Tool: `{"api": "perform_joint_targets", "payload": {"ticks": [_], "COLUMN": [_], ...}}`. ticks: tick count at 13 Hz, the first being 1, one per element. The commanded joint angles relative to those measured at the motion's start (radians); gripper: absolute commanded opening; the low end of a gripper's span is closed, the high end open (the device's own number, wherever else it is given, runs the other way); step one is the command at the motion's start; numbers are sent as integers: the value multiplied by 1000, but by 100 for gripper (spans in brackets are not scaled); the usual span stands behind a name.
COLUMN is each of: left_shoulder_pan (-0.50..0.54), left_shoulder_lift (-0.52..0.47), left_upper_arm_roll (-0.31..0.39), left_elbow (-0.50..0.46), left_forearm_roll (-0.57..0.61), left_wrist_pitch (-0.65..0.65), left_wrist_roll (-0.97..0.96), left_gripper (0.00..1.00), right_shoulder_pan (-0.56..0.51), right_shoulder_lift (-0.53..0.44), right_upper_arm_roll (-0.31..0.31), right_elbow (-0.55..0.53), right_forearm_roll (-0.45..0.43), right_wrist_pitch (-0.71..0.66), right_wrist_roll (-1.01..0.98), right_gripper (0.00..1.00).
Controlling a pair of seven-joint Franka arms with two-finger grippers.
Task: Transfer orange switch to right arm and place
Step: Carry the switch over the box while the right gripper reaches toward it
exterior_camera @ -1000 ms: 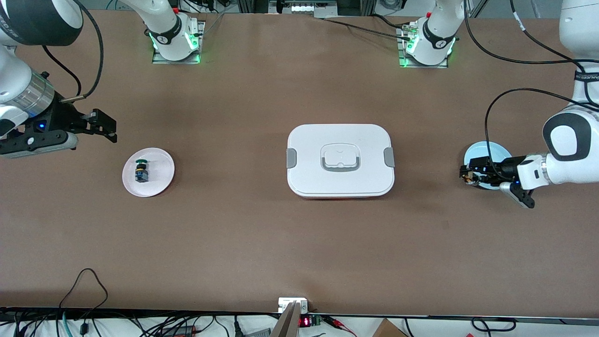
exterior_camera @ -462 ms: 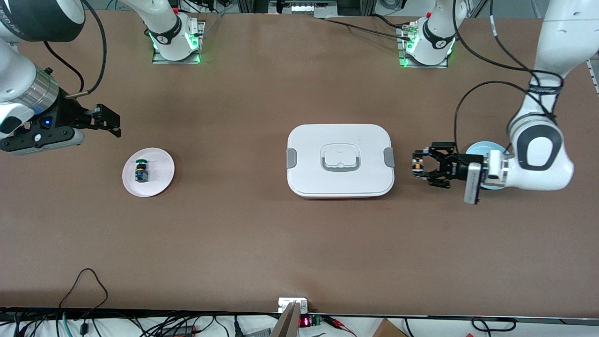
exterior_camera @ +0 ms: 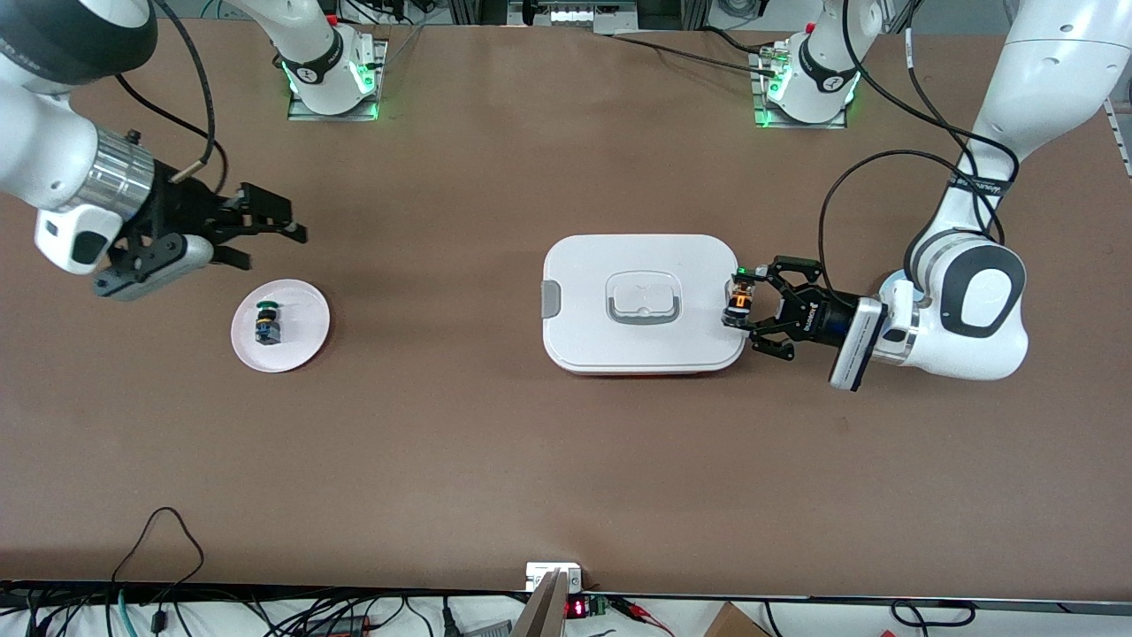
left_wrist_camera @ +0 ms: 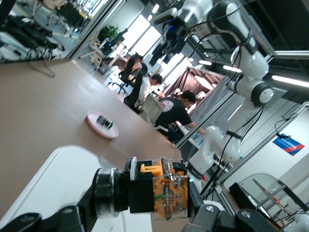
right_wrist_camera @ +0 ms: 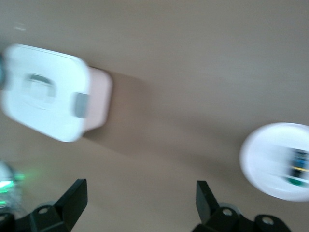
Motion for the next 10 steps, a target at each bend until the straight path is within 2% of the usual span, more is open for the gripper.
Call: {"api": "perform_joint_targets", "payload": {"ticks": [1, 3, 7, 10], "left_shoulder_pan": [-45, -105, -195, -203], "left_shoulder_lift": [46, 42, 28, -11], "left_upper_arm_roll": [-17, -18, -27, -82], "left_elbow": [41, 41, 33, 6], "left_forearm_roll": [-53, -128, -209, -237], "left_wrist_pitch": [-6, 35, 123, 175], "left_wrist_roll": [17, 99, 167, 196], "left_gripper": [37, 37, 37, 36], "right_shoulder_pan": [-4, -1, -2, 1], "right_shoulder_lift": [30, 66, 141, 191], "right_upper_arm_roll": [-1, -1, -1, 0], "right_elbow": [13, 31, 37, 53], "right_forearm_roll": [247, 415, 579, 673], "right_wrist_pitch": [-3, 0, 1, 6], "right_wrist_roll": [-20, -8, 135, 202], "right_gripper": [100, 100, 100, 100]}}
